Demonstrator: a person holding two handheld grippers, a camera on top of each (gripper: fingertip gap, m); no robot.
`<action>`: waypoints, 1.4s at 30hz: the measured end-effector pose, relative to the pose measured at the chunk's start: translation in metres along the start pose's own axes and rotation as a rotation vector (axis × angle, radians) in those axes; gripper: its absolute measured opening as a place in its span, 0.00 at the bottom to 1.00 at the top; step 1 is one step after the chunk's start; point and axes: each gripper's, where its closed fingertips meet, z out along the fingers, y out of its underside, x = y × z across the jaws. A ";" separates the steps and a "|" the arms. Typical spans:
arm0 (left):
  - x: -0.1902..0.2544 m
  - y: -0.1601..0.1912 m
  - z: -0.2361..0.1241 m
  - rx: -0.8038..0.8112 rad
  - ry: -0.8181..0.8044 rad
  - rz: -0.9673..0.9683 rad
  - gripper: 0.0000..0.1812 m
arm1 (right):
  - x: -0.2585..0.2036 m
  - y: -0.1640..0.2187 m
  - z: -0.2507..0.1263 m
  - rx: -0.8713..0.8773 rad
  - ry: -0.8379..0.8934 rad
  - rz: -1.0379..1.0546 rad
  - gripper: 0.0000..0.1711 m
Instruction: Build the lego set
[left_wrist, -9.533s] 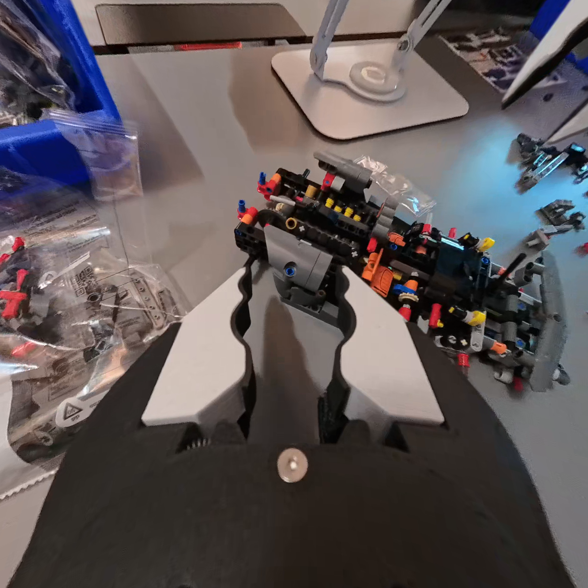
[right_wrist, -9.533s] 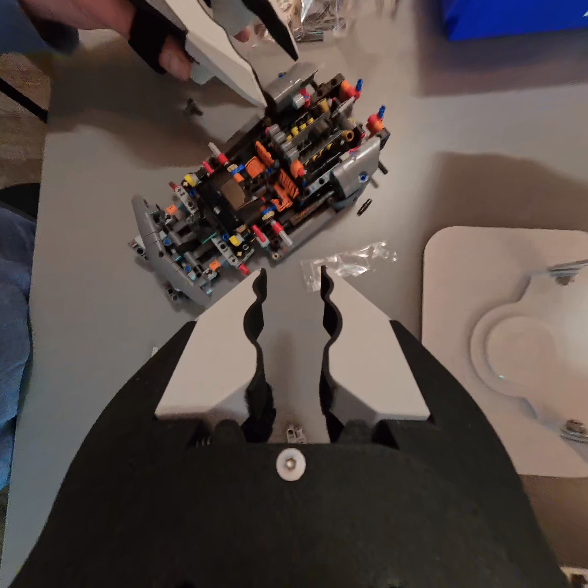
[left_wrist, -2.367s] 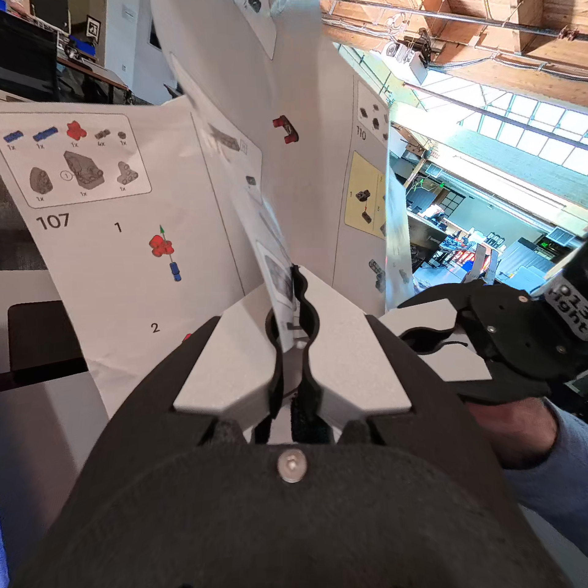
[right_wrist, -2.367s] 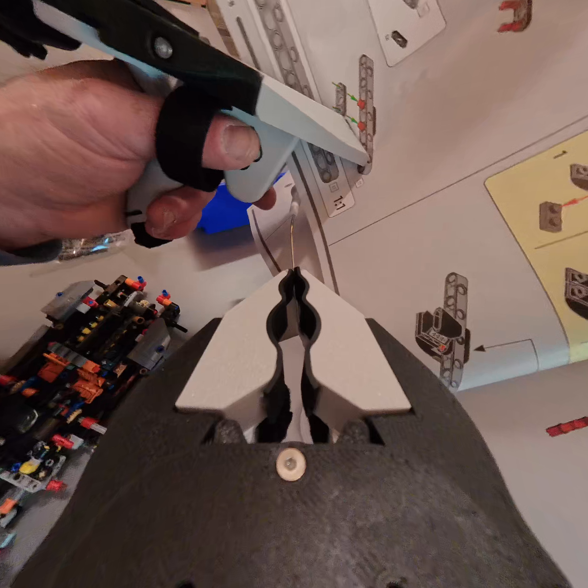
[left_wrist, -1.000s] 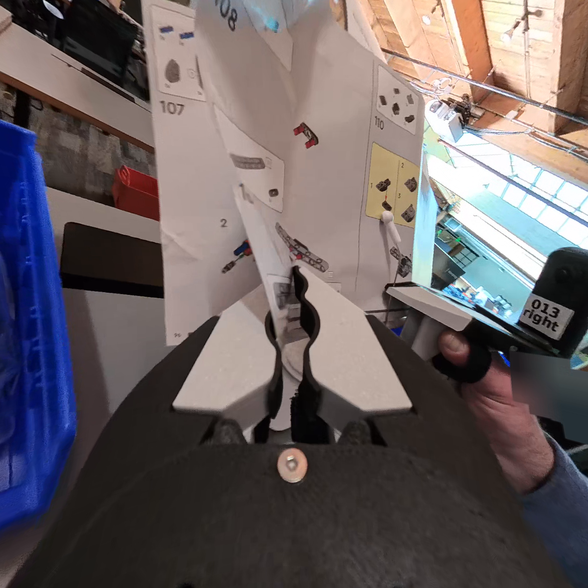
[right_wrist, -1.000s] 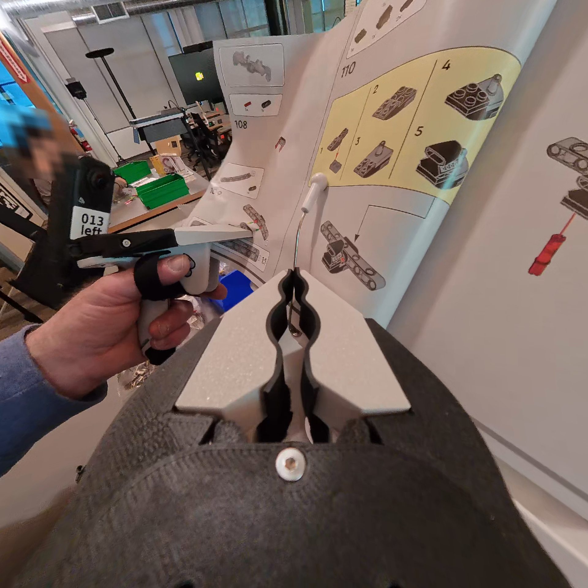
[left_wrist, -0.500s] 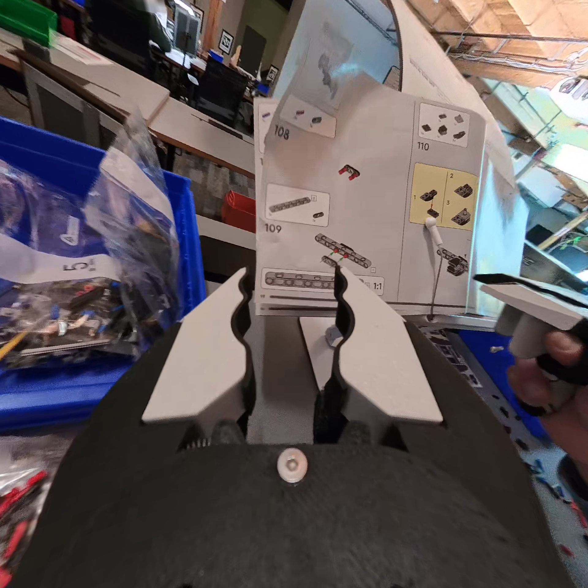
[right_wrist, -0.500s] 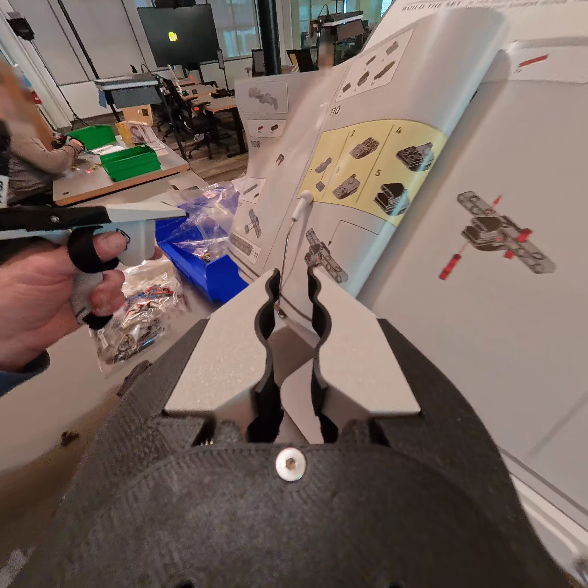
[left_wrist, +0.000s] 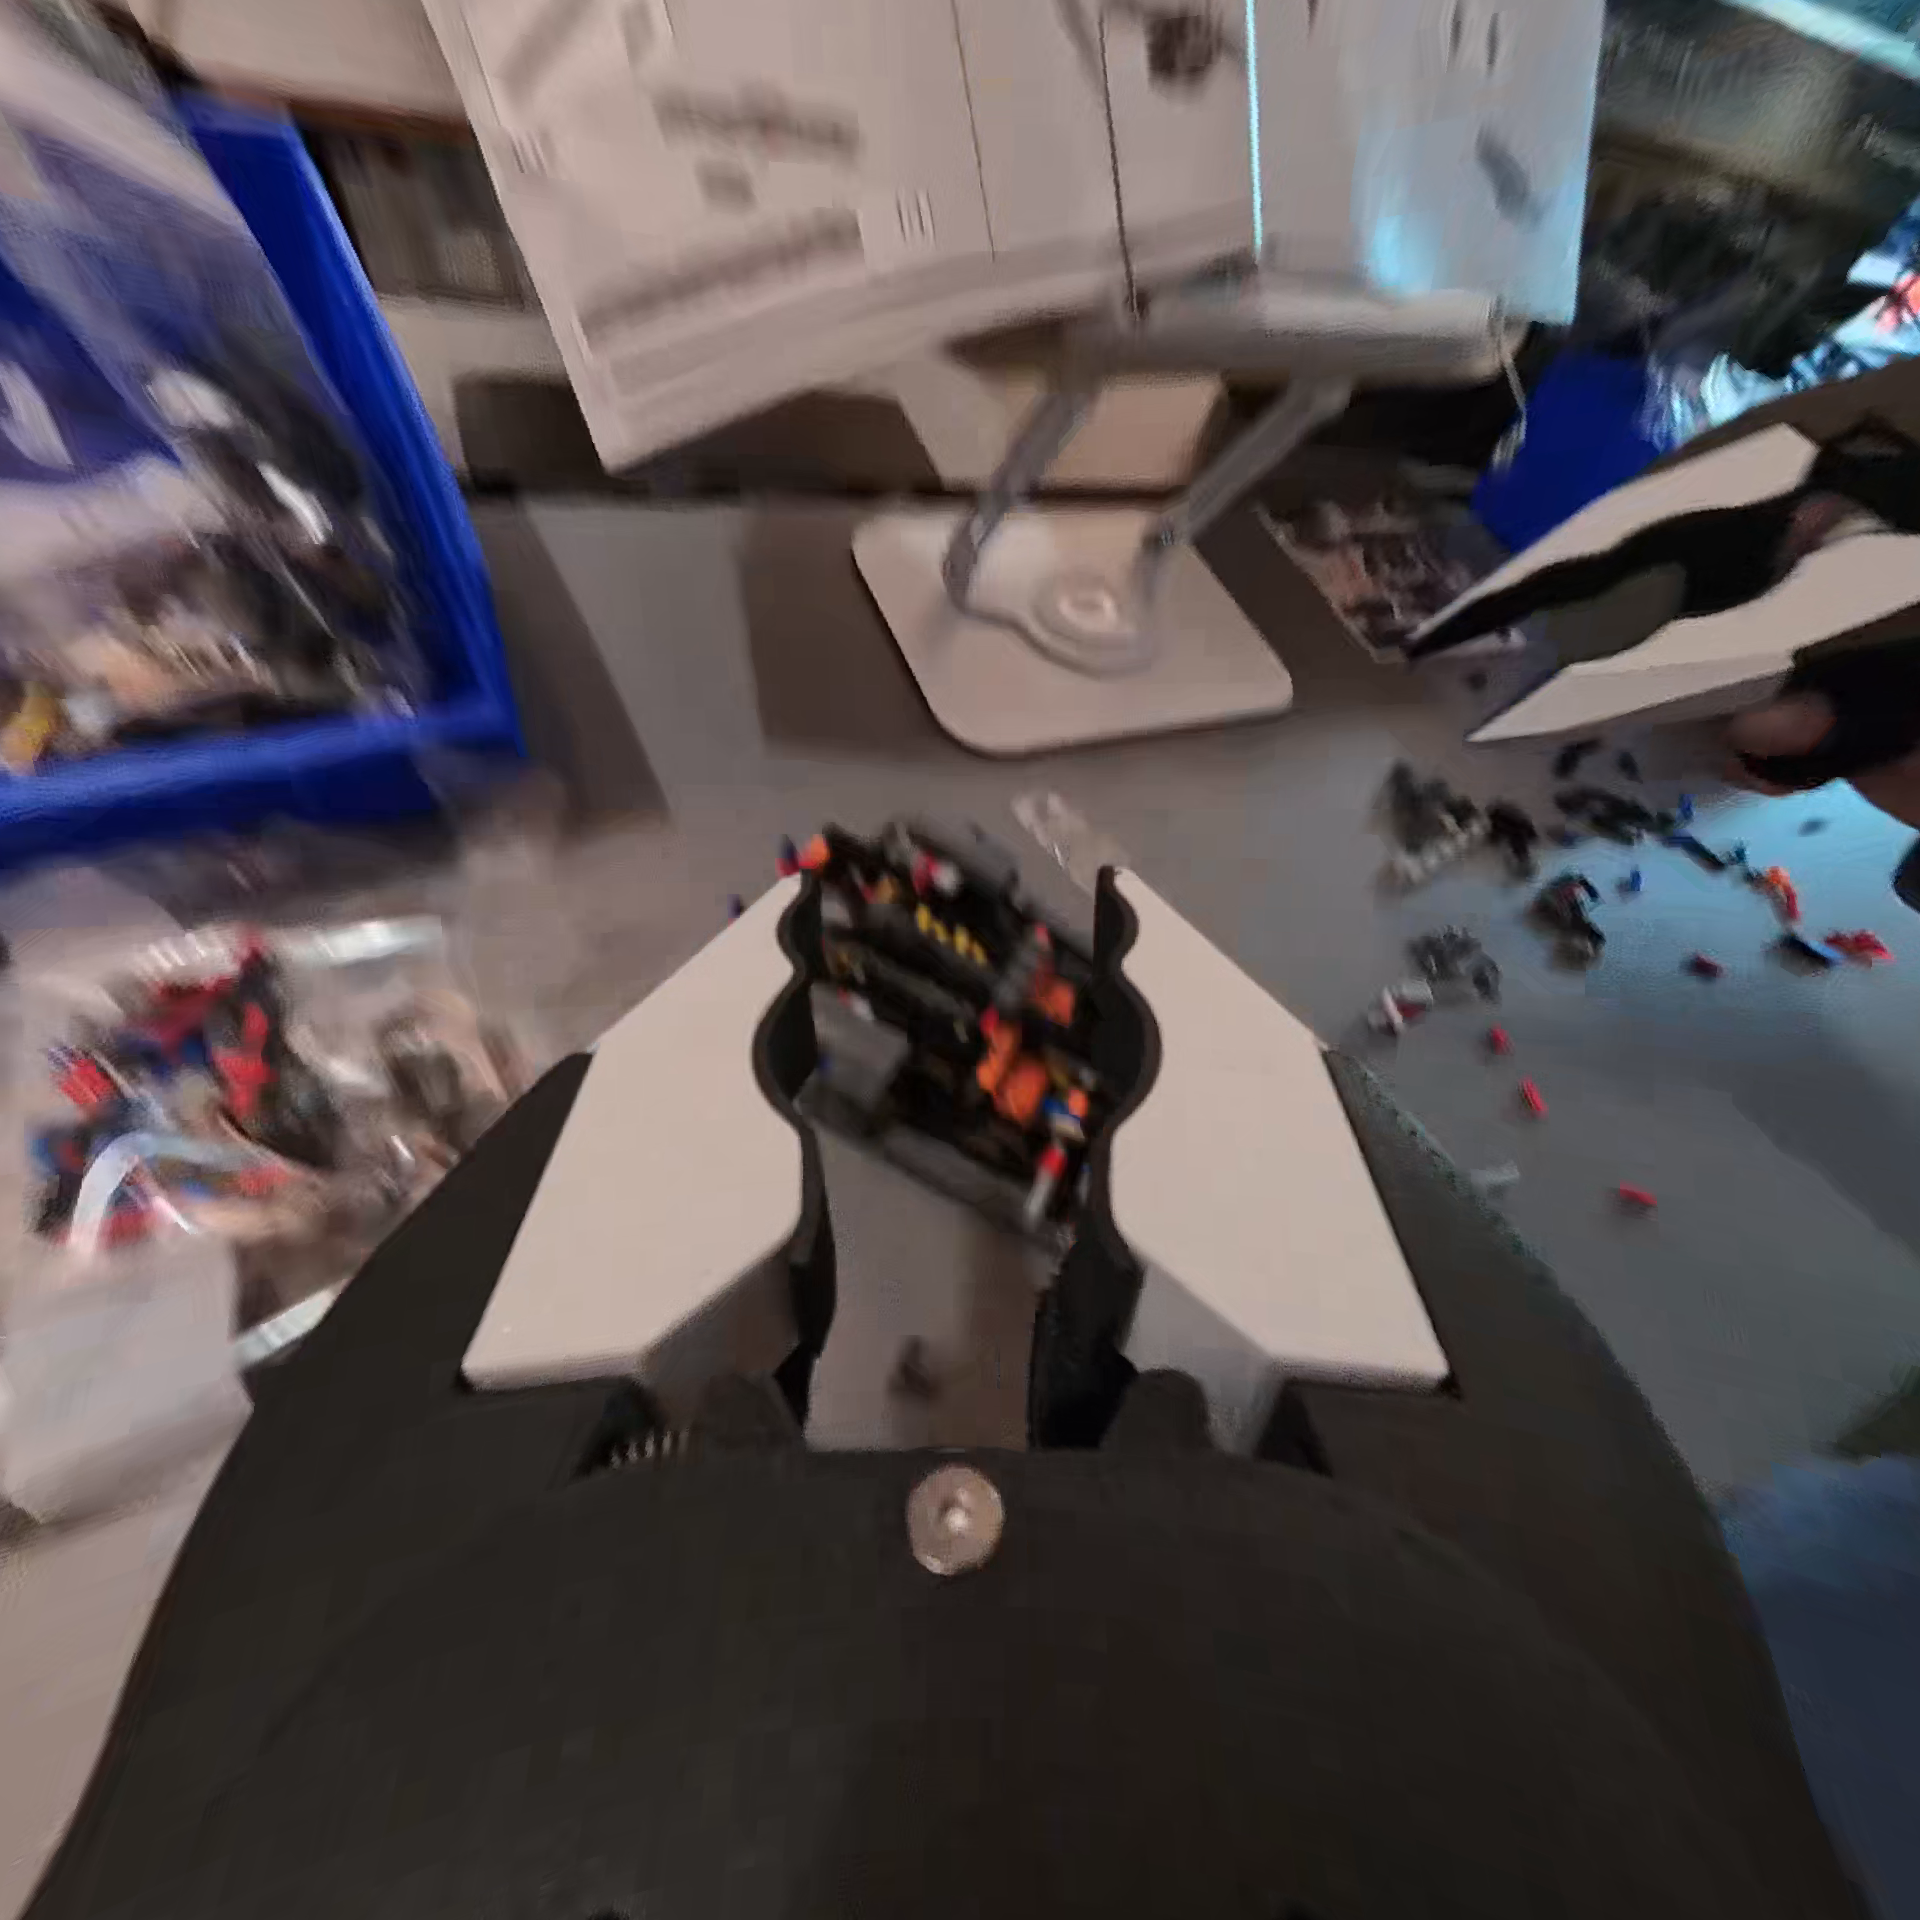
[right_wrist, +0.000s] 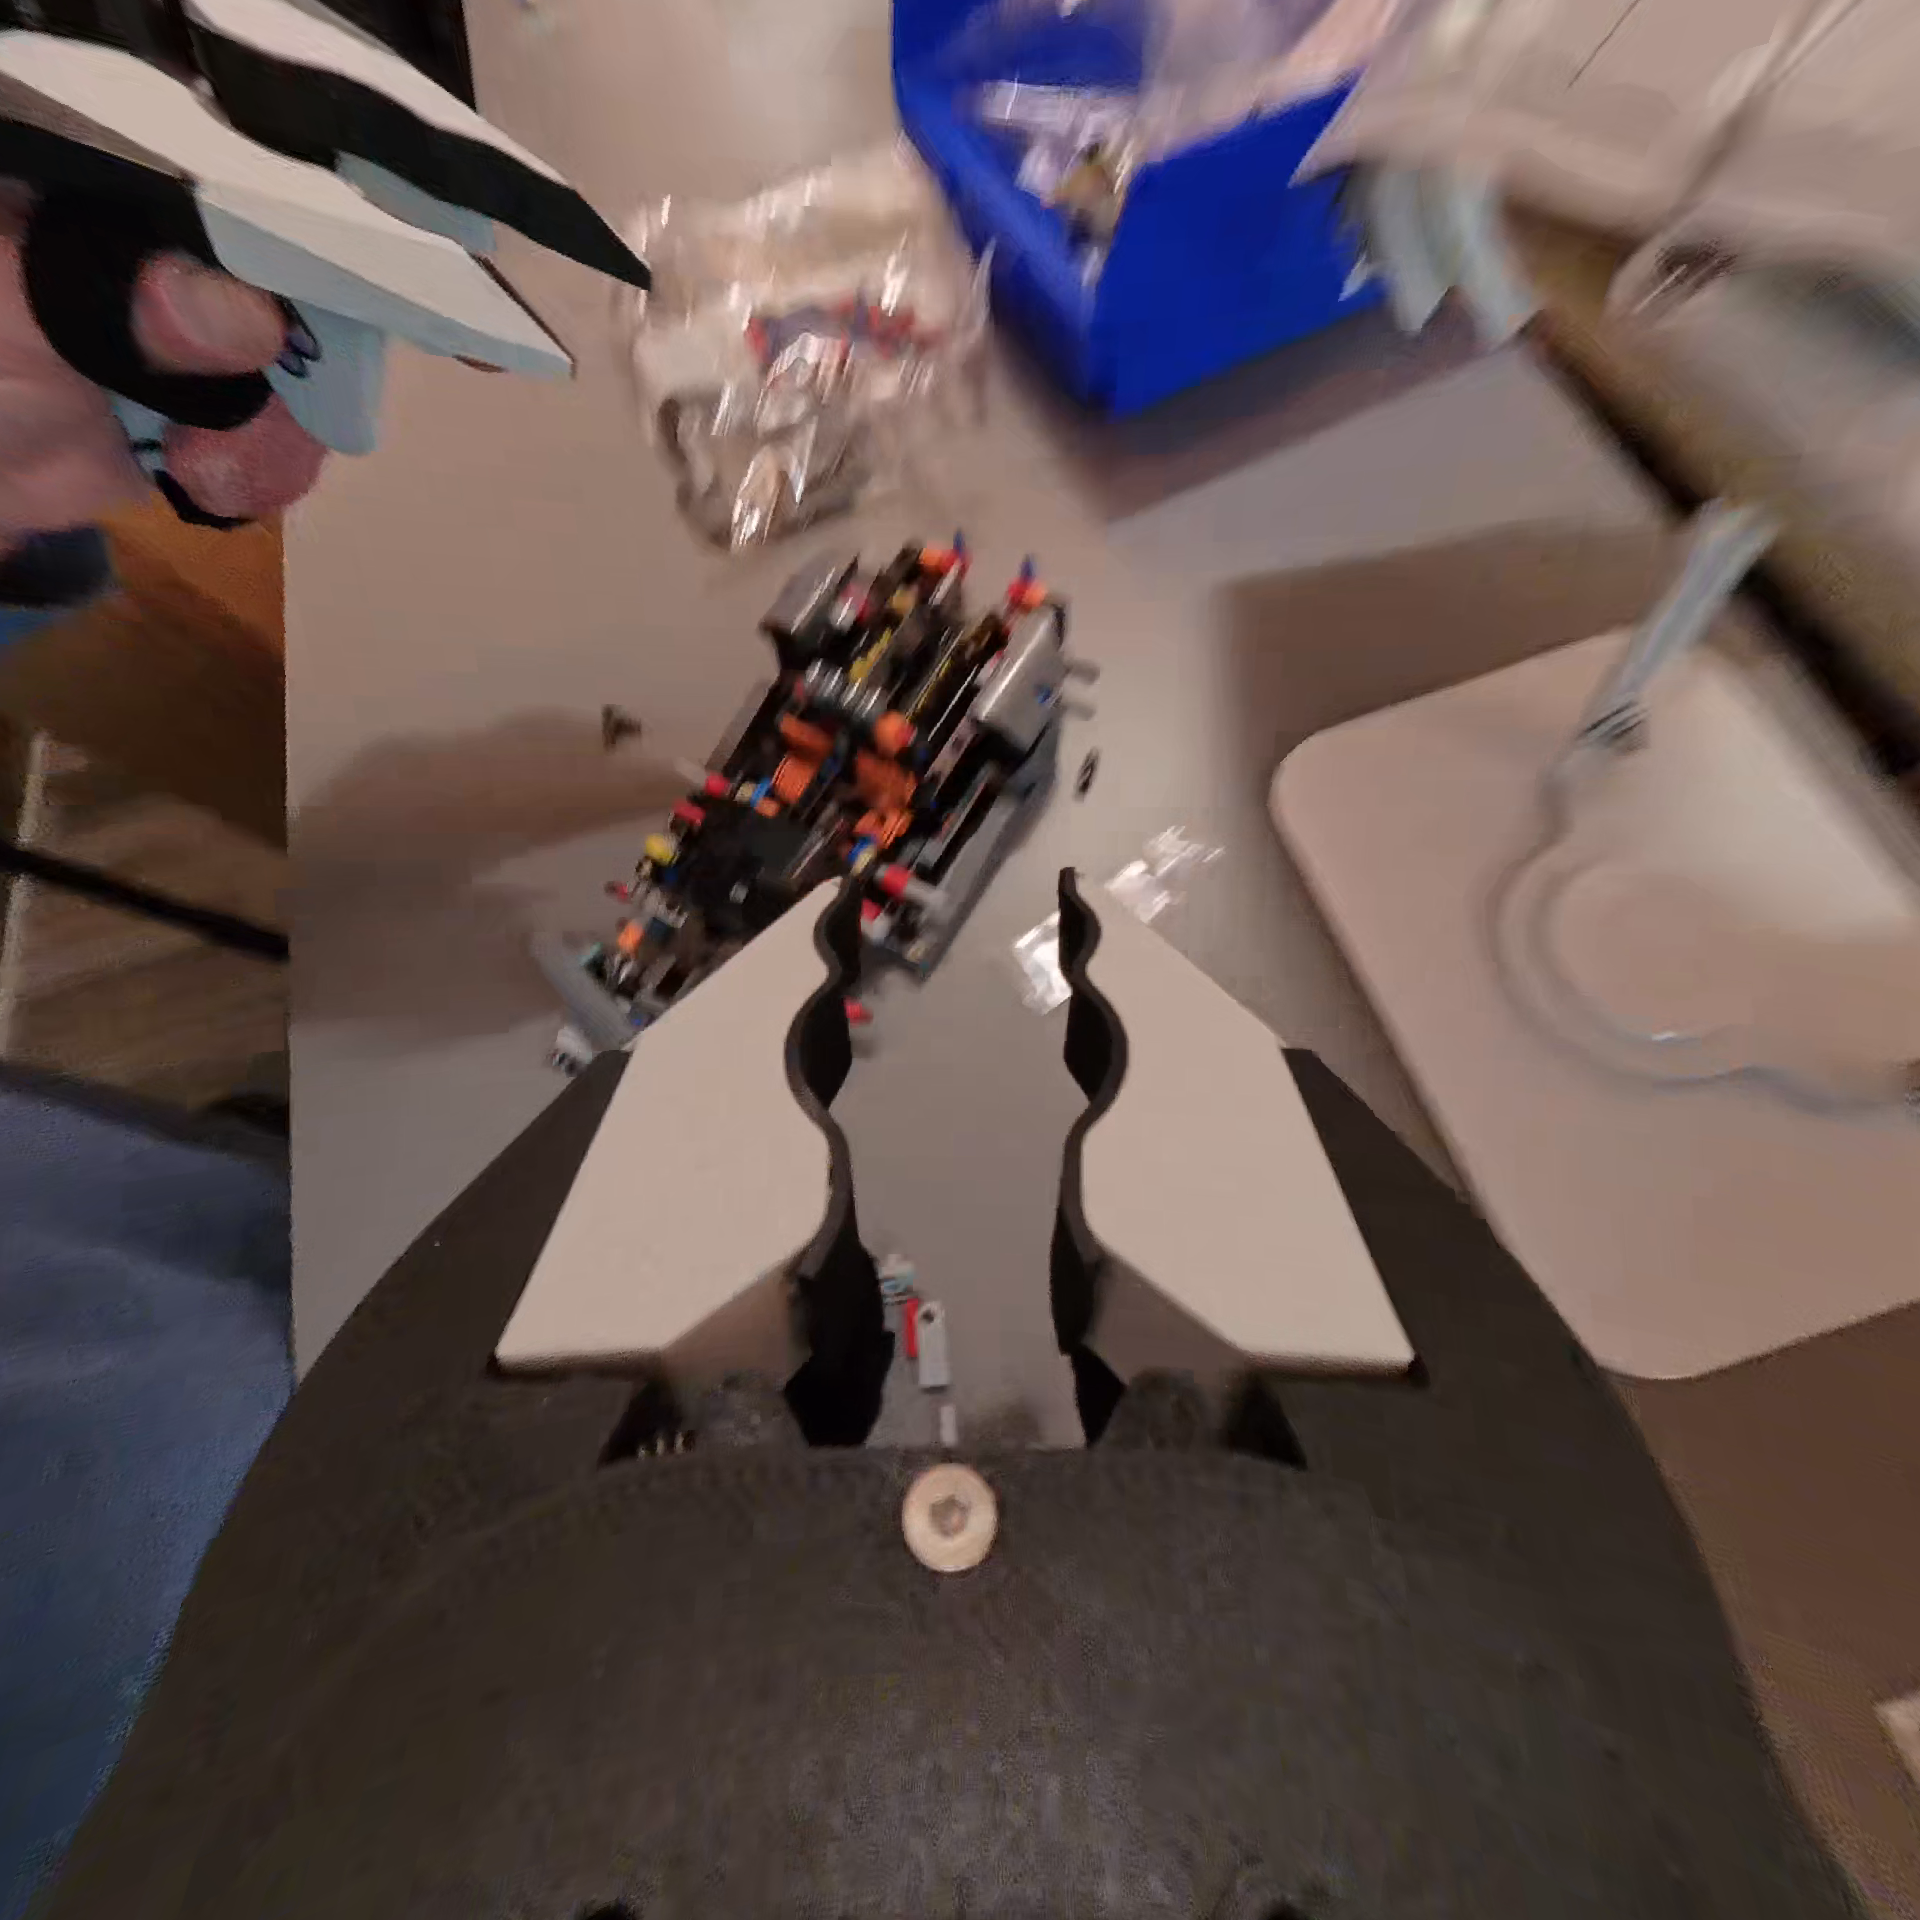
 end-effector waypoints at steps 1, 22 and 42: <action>0.005 0.021 -0.001 -0.038 0.004 -0.022 0.28 | -0.006 0.014 0.011 -0.040 -0.026 0.021 0.22; 0.097 0.159 0.025 -0.201 0.060 0.118 0.38 | -0.030 0.088 0.072 -0.159 -0.295 0.210 0.29; 0.111 0.164 0.036 -0.203 -0.018 0.209 0.31 | -0.023 0.101 0.051 -0.146 -0.345 0.154 0.16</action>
